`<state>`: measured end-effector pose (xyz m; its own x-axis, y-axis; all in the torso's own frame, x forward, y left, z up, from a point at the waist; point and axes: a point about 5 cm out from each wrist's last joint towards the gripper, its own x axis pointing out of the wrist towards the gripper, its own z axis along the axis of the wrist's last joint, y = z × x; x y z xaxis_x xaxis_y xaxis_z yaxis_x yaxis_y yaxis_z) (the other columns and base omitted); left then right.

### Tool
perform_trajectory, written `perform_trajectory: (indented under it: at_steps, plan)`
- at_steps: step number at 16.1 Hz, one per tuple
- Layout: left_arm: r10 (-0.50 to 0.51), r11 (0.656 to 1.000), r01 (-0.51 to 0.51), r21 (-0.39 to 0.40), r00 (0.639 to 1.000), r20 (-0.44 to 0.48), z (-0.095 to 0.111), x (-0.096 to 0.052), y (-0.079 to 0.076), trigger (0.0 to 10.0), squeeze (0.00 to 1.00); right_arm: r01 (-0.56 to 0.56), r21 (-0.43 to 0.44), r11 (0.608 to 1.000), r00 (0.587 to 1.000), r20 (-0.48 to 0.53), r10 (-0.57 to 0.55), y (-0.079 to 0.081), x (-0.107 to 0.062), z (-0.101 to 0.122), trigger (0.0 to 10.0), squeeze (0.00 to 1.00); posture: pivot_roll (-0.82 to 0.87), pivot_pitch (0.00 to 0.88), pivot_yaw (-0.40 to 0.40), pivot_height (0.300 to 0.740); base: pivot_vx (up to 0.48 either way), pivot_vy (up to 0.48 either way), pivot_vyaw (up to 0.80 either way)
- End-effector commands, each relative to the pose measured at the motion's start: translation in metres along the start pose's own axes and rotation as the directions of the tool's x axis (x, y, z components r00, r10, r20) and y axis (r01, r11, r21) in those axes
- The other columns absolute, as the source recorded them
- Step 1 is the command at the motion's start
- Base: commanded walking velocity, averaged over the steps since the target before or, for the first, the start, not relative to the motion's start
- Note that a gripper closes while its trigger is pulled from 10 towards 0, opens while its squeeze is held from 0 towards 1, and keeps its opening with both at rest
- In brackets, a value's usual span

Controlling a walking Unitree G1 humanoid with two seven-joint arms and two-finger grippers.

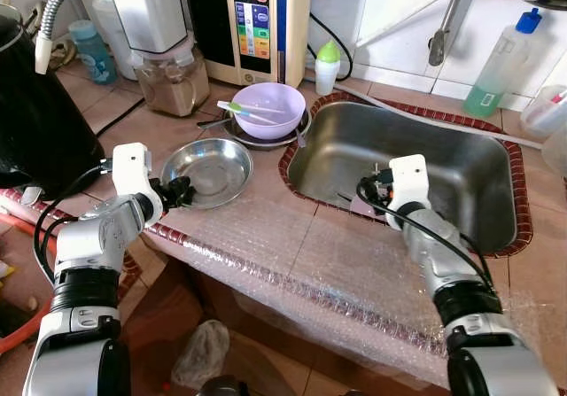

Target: Kitchen organization

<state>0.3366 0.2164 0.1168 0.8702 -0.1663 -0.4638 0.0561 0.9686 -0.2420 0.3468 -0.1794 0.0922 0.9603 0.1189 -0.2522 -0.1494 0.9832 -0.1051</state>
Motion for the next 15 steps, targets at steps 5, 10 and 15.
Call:
perform_trajectory:
  at_steps: [5,10,15]
  plan:
    - [0.004,0.995,-0.005,-0.102,1.000,-0.008,-0.014,0.004,-0.002,0.0,0.00,0.009,0.119,0.993,1.000,0.015,-0.011,0.018,-0.002,0.000,10.0,0.00,0.00,0.000,0.039,0.740,0.000,0.000,0.00]
    - [-0.020,0.982,0.047,-0.181,0.989,0.145,-0.001,0.007,-0.013,0.0,0.00,0.129,0.113,0.985,0.987,0.076,-0.138,0.000,-0.007,0.006,10.0,0.00,-0.01,0.000,0.024,0.740,0.000,0.000,0.00]
    - [-0.023,0.985,0.076,-0.156,0.948,0.319,0.019,0.002,-0.026,0.0,0.00,0.054,0.254,0.966,0.951,0.281,-0.127,-0.003,-0.008,0.044,10.0,0.00,-0.01,0.000,0.017,0.740,0.000,0.000,0.00]
